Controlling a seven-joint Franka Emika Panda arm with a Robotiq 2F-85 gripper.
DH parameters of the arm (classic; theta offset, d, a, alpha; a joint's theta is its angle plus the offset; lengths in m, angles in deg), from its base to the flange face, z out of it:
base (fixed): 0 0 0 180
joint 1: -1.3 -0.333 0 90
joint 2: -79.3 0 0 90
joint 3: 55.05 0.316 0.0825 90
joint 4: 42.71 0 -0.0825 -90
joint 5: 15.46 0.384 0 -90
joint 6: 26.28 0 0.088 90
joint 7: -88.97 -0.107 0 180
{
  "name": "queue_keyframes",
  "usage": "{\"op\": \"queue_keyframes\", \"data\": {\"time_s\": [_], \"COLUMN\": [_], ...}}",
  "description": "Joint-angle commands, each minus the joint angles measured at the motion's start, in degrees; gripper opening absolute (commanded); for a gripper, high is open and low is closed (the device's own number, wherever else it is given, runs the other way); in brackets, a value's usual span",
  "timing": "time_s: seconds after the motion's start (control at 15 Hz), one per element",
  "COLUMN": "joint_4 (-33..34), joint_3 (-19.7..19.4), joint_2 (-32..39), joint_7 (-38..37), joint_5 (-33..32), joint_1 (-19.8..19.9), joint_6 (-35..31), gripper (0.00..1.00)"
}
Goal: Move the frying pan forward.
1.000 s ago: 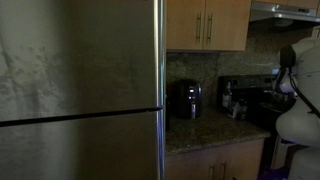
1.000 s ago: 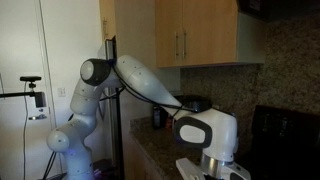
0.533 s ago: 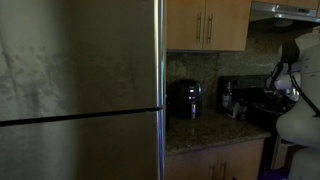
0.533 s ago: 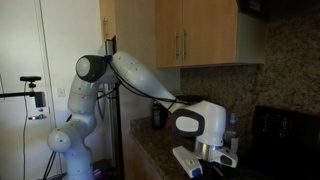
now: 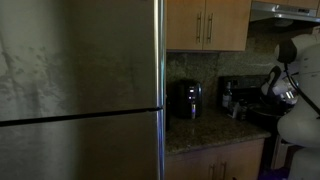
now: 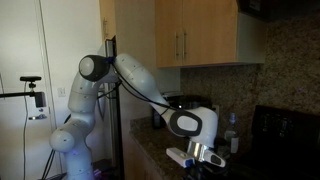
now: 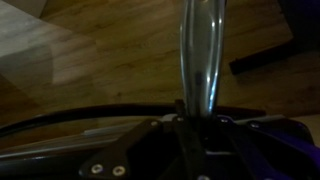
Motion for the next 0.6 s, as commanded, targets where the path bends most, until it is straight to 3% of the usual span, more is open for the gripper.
{"op": "queue_keyframes", "data": {"time_s": [0.0,0.2,0.53], "joint_4": [-1.3,-1.38,0.54], "joint_3": [-2.52,-3.07,-3.76], "joint_2": [-0.3,-0.14,2.38], "joint_7": [-4.95,-8.11,-17.16], "joint_5": [-6.39,-8.59,-6.91], "joint_1": [-3.14,-4.06,-4.0], "joint_6": [4.98,7.26,7.61], "gripper": [0.01,0.01,0.01]}}
